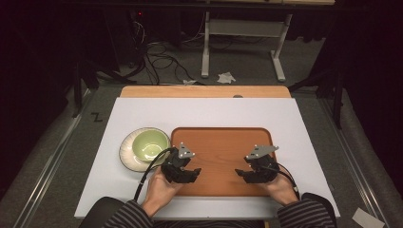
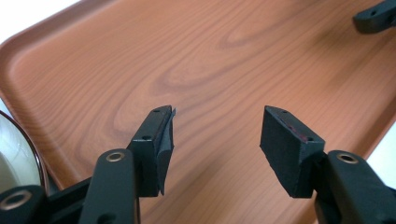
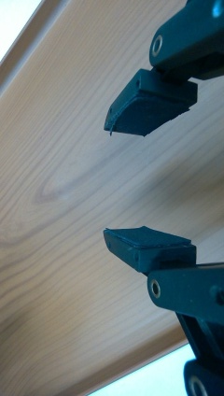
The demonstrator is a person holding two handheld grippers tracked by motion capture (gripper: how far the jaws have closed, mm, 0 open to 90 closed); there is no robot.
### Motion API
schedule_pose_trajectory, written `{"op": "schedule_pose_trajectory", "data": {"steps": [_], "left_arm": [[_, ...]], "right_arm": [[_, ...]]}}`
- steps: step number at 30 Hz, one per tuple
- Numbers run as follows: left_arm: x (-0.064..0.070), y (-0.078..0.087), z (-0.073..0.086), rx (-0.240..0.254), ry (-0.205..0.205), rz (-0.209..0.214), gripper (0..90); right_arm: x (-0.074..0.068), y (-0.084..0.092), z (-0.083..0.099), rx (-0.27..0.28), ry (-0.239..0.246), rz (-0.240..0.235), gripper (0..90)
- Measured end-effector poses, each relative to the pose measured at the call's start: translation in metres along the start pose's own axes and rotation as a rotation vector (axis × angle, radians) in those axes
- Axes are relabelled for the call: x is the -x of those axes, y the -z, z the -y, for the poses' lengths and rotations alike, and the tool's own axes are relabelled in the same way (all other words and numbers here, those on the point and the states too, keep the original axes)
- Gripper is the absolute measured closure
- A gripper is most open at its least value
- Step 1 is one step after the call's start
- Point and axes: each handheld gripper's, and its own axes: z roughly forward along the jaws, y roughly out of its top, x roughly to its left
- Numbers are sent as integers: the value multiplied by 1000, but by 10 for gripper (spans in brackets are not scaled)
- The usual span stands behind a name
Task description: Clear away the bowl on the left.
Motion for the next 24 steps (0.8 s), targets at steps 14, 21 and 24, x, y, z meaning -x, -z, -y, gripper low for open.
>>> {"op": "schedule_pose_trajectory", "data": {"steps": [14,21,24], "left_arm": [[-4,3,0,-15,-22,-26,423],[-8,9,0,2,-31,-27,425],[-10,11,-1,-5,-31,-38,423]], "right_arm": [[-1,-1,0,1,-1,-12,429],[-1,0,0,9,2,-7,433],[-1,-1,0,0,-4,-10,433]]}}
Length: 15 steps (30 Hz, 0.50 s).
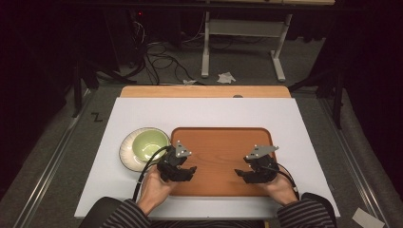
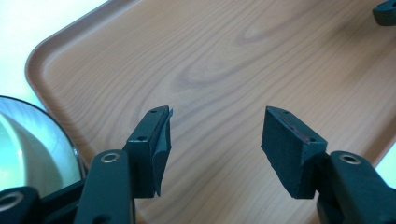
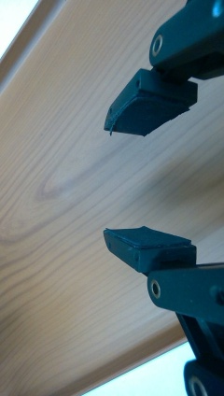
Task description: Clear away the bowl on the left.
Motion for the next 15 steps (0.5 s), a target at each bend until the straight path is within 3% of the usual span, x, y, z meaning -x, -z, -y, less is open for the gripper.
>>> {"op": "schedule_pose_trajectory", "data": {"steps": [5,15], "left_arm": [[-2,6,-2,3,21,7,413],[-5,8,-3,-6,9,13,377]], "right_arm": [[0,-1,0,2,-1,0,433],[1,0,0,5,-1,2,435]]}}
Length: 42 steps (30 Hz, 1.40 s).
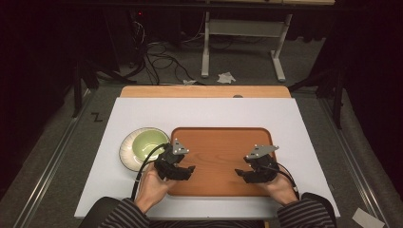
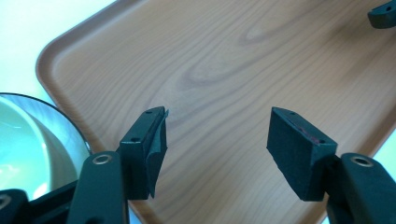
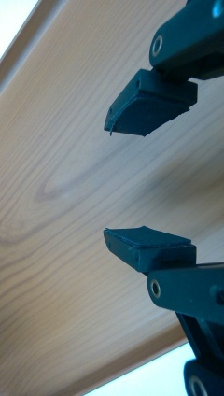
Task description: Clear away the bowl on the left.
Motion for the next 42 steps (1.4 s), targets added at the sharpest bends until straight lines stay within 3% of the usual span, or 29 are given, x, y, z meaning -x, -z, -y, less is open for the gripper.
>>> {"op": "schedule_pose_trajectory", "data": {"steps": [6,7,11,18,21,31,42], "left_arm": [[-4,5,-2,15,3,-13,380],[-5,7,-2,42,7,-22,394],[-10,11,-2,69,36,-19,409],[-17,14,-4,70,59,-24,419],[-27,12,-4,58,80,-29,433],[-37,22,-3,82,117,-20,436],[-49,28,0,92,161,-44,427]], "right_arm": [[0,0,-1,-5,11,2,436],[0,0,-1,-6,10,3,436],[-1,0,-1,-4,13,8,437],[-1,0,-1,-8,15,9,437],[1,-2,-1,-13,6,13,436],[1,-2,-1,-17,-1,22,435],[1,-3,-1,-19,-1,20,434]]}}
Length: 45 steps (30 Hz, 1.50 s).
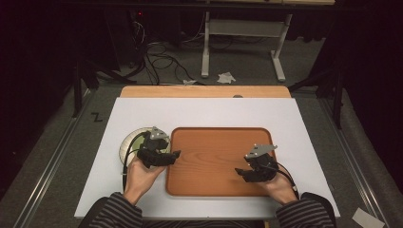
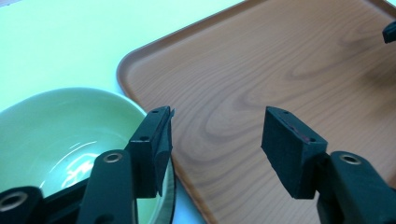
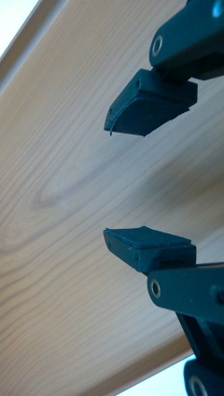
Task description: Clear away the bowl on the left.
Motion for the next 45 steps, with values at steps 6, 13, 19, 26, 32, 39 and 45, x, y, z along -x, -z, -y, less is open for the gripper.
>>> {"op": "schedule_pose_trajectory", "data": {"steps": [6,13,19,26,32,39,45], "left_arm": [[-9,3,-1,5,25,-16,419],[-16,3,-2,1,47,-42,411],[-25,4,-2,-1,72,-59,400],[-31,7,-1,6,100,-75,394],[-46,8,1,3,145,-106,390],[-60,11,5,4,201,-153,390],[-69,11,8,-11,216,-199,381]], "right_arm": [[-1,0,1,-3,2,1,434],[-1,3,1,6,16,-7,436],[-2,2,0,2,29,-15,437],[-3,3,0,6,21,-14,438],[-2,1,-1,6,28,-14,438],[-2,2,-2,13,34,-18,438],[-3,1,-3,7,36,-17,438]]}}
